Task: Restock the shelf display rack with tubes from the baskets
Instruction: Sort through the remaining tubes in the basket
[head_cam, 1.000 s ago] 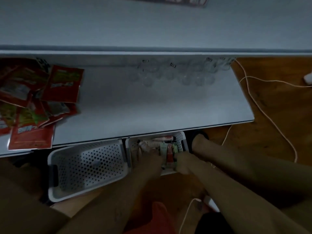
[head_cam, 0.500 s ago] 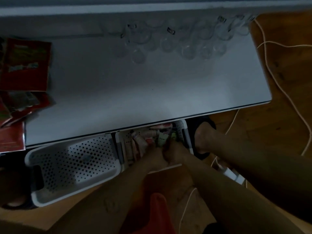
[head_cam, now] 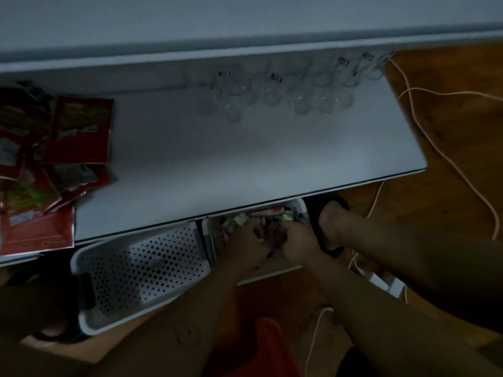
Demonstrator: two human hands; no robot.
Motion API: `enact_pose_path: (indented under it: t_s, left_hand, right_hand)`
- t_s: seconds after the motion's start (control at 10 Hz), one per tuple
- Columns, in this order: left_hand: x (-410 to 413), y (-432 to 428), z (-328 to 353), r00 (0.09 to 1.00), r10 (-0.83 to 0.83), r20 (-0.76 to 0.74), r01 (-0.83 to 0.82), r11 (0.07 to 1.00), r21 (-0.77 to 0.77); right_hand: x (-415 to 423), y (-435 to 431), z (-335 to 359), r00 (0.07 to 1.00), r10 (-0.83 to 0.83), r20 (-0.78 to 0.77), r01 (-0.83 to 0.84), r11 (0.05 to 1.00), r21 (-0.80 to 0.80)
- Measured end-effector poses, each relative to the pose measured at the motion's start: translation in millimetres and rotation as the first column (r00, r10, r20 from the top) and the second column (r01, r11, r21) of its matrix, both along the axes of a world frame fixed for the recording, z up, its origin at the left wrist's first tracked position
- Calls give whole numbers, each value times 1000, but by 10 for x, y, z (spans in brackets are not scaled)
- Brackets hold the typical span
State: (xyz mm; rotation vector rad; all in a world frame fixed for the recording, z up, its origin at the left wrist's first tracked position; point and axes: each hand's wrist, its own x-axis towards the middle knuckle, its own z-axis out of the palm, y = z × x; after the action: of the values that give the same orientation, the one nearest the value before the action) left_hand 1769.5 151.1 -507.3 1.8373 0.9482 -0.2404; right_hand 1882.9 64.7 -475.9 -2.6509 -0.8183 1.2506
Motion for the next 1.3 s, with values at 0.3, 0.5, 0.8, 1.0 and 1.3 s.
enact_pose_path:
  t_s: [0.3,0.5,0.8,1.0,1.3]
  left_hand:
    - [-300,236,602,993,-64,100,63,998,6]
    - [-450,465,1242,992,-118,44,115,992,57]
    - [-576,871,2466,961,5,278,-14,999,29]
    - [-461,1062,3163,937,9,348,-73,983,171]
    - [-396,1227,3845,799,111,591,-258,951,171]
  right_hand:
    - [-166,146,728,983,177,40,-182,961,207]
    - [-168,218,1402,988,132,76,-150,925,348]
    - [11,293,2472,971,63,230,-191,782,594]
    - [113,493,3295,903,103,417,-371,675,637]
    - [320,804,4116,849,-81,521,-398,549,734]
